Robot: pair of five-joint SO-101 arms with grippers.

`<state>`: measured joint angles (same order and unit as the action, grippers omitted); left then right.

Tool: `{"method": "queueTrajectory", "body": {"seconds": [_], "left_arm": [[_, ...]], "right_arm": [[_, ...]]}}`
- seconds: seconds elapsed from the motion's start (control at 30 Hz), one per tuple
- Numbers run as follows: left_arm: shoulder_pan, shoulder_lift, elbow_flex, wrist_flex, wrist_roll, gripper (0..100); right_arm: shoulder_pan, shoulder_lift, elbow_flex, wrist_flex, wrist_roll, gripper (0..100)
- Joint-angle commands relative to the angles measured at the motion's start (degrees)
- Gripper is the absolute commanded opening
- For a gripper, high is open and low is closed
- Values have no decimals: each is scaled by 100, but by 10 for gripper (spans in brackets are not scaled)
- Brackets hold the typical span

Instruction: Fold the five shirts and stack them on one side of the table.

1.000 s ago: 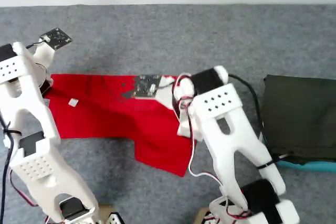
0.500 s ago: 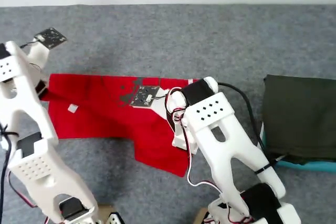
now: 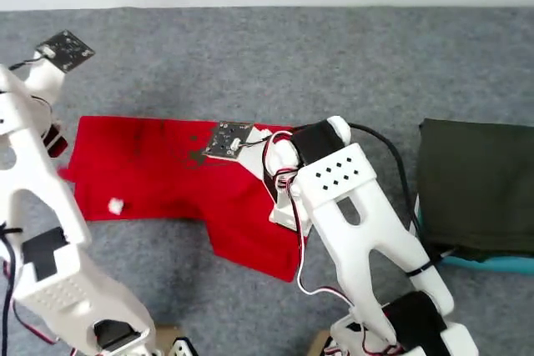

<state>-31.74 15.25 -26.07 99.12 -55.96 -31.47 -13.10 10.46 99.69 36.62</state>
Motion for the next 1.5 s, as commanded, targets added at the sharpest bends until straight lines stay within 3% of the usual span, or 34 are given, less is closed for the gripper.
{"method": "queueTrajectory", "body": {"seconds": [0.0,0.1,0.27,0.5,0.83,1.03,1.47], "left_arm": [[18,-554,31,132,-105,111],[26,-624,31,123,-70,110],[62,-659,22,-123,1011,23],[-176,-677,13,-149,2180,6],[-413,-774,31,-114,2462,6],[-299,-1073,31,-132,2453,6],[-158,-1143,22,62,2453,6]], "right_arm": [[-4,-189,-141,-418,-79,173],[-4,-180,316,-1191,-97,162],[-48,347,1134,-2404,-97,22],[-110,1851,826,-2633,-387,9],[92,3530,176,-1103,-457,9],[611,3301,167,-971,-360,9],[233,1982,-62,-602,-255,9]]}}
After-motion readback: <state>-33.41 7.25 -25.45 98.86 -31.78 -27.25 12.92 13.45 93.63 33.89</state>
